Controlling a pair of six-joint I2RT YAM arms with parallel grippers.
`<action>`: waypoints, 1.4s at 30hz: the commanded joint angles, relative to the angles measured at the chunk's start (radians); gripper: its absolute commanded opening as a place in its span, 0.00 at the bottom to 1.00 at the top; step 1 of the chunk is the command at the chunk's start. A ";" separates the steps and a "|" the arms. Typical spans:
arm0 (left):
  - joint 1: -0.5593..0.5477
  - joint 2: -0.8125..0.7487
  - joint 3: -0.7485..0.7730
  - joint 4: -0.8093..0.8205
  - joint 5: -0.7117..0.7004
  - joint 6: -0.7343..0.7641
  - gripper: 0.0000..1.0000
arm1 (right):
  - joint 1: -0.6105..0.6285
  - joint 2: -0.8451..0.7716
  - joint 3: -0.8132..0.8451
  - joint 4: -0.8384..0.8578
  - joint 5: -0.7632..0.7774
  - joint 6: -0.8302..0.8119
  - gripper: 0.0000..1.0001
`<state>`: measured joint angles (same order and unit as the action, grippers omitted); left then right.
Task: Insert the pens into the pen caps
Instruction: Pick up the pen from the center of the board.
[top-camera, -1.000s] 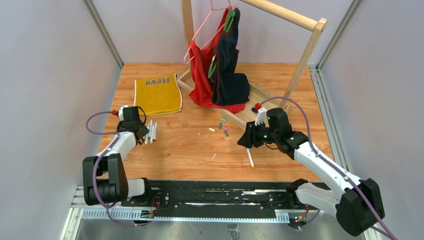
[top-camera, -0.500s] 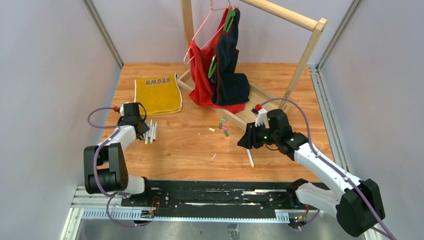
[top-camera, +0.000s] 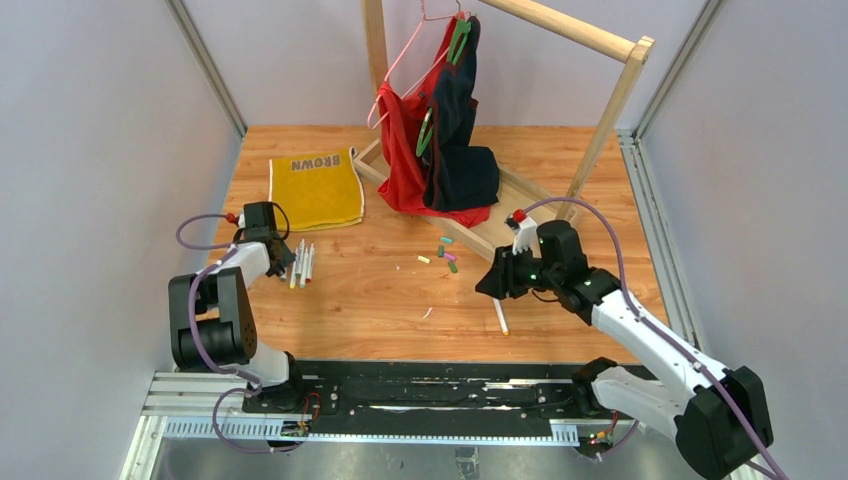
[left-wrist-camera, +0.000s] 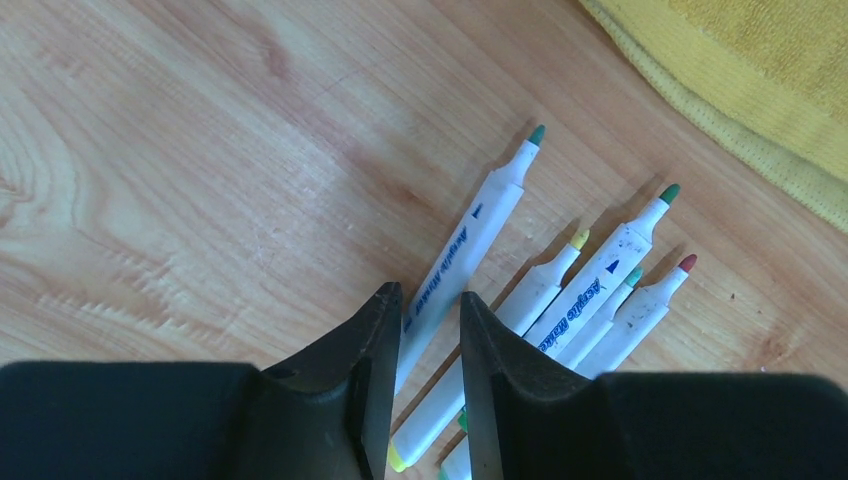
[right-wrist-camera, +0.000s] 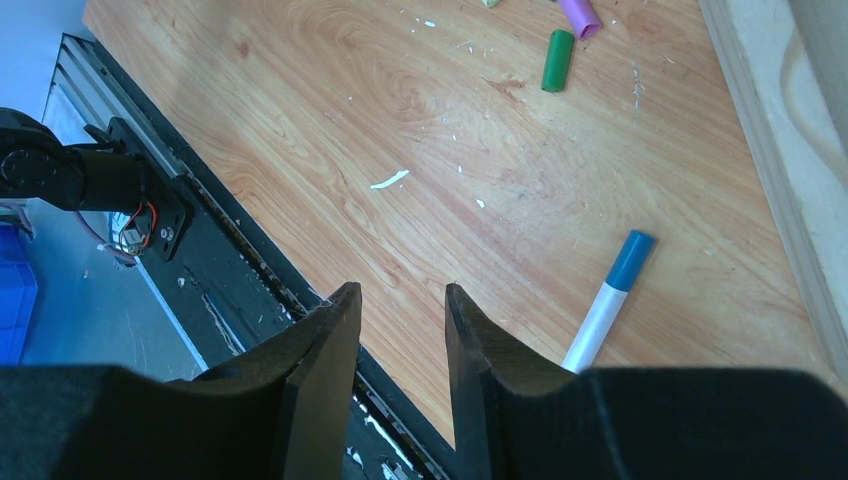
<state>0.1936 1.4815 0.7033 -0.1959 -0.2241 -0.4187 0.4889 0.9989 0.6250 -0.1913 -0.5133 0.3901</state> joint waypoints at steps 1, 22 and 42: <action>0.010 0.014 0.022 -0.017 0.012 0.018 0.31 | -0.013 -0.032 -0.012 -0.003 -0.001 0.007 0.37; 0.019 -0.246 -0.064 0.047 0.028 0.049 0.00 | -0.013 -0.071 -0.010 -0.037 0.031 0.030 0.37; -0.776 -0.472 -0.260 0.496 0.521 0.146 0.00 | -0.013 0.021 0.040 0.065 -0.124 0.095 0.38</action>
<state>-0.4885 1.0492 0.4969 0.1280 0.1562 -0.3016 0.4889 1.0080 0.6285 -0.1734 -0.5465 0.4549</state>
